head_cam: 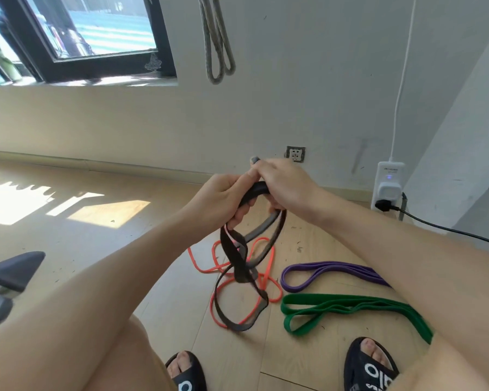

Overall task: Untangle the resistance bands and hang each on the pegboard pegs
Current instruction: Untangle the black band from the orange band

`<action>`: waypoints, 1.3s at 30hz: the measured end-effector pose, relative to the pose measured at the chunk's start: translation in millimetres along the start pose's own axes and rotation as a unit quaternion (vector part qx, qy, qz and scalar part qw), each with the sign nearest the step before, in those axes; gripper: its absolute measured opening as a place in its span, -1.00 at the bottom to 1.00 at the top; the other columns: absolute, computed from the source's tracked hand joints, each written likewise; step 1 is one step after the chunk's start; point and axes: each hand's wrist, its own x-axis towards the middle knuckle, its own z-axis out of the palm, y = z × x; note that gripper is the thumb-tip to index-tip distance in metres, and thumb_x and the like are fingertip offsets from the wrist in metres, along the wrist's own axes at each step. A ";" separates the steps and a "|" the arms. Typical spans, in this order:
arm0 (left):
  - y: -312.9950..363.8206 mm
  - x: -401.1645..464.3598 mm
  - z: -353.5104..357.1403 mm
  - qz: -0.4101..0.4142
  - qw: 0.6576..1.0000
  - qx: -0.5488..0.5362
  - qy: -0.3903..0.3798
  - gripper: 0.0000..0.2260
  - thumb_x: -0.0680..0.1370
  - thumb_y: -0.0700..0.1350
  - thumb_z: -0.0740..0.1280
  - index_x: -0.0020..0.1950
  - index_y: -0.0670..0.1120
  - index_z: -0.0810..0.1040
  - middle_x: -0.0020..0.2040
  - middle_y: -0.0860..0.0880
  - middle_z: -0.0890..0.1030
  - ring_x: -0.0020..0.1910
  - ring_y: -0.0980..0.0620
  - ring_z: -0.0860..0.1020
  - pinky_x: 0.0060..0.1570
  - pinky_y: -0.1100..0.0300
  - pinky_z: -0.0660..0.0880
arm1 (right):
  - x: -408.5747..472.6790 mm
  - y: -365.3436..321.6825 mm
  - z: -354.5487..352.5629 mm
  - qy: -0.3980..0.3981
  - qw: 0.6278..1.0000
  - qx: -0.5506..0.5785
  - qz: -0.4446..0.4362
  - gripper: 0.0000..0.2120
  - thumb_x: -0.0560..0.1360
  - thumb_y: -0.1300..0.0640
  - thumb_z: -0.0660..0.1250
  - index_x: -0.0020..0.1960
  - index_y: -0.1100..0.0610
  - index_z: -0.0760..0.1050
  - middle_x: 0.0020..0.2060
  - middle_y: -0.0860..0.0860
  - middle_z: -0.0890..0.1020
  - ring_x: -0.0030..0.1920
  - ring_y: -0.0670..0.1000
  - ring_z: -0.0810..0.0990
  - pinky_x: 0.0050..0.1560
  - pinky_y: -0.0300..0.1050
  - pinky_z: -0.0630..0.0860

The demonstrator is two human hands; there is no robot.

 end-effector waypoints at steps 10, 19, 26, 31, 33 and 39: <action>-6.9 -5.6 -7.1 -0.008 0.998 0.038 -0.050 -0.57 0.72 0.12 0.09 -0.08 -0.15 0.54 -0.33 -0.01 0.48 -0.35 0.05 0.45 -0.19 0.17 0.46 | 5.4 2.3 -47.1 0.167 0.971 -0.159 -0.056 -0.75 0.63 -0.06 0.32 -0.14 0.07 0.52 -0.52 -0.12 0.44 -0.53 -0.13 0.37 -0.38 -0.23 0.29; 0.1 -4.0 -0.5 0.014 0.999 0.030 -0.023 -0.65 0.74 -0.03 0.15 -0.18 -0.14 0.49 -0.40 0.00 0.37 -0.43 0.06 0.26 -0.40 0.25 0.23 | -6.4 9.5 -4.1 -0.023 0.997 -0.064 -0.026 -0.55 0.65 -0.17 0.06 -0.12 0.12 0.54 -0.19 0.04 0.65 -0.07 0.07 0.61 0.08 0.09 0.51; -6.5 -6.0 -6.3 -0.012 0.999 0.030 -0.041 -0.60 0.75 -0.02 0.09 -0.10 -0.23 0.53 -0.34 -0.06 0.47 -0.36 0.02 0.40 -0.27 0.17 0.40 | -2.9 -0.3 0.0 0.014 0.996 -0.089 -0.009 -0.62 0.69 -0.11 0.17 -0.14 0.13 0.51 -0.47 -0.07 0.49 -0.51 -0.13 0.44 -0.39 -0.20 0.37; -20.2 -13.5 -21.6 -0.052 0.991 0.096 -0.075 -0.60 0.75 0.05 0.05 -0.18 -0.10 0.47 -0.31 0.01 0.44 -0.31 0.07 0.42 -0.12 0.17 0.41 | 12.6 -12.2 -48.2 0.217 0.974 -0.065 -0.020 -0.78 0.59 0.05 0.34 -0.12 0.19 0.56 -0.41 -0.03 0.51 -0.37 0.02 0.46 -0.26 -0.10 0.40; -23.6 -12.3 -25.5 -0.041 0.994 0.095 -0.044 -0.59 0.75 0.05 0.06 -0.20 -0.11 0.42 -0.36 -0.01 0.37 -0.37 0.05 0.33 -0.20 0.18 0.35 | 13.2 2.8 -64.5 0.221 0.963 -0.151 0.008 -0.79 0.59 0.04 0.32 -0.12 0.16 0.55 -0.40 -0.01 0.54 -0.37 0.03 0.47 -0.27 -0.09 0.39; -13.3 -7.8 -20.1 -0.027 0.999 0.012 -0.027 -0.51 0.72 0.17 0.05 -0.23 -0.13 0.43 -0.42 -0.03 0.33 -0.43 0.02 0.32 -0.27 0.21 0.43 | 6.0 40.0 -51.6 0.033 0.980 -0.168 0.104 -0.62 0.69 0.05 0.12 -0.16 0.19 0.57 -0.36 0.08 0.59 -0.33 0.05 0.52 -0.21 -0.04 0.48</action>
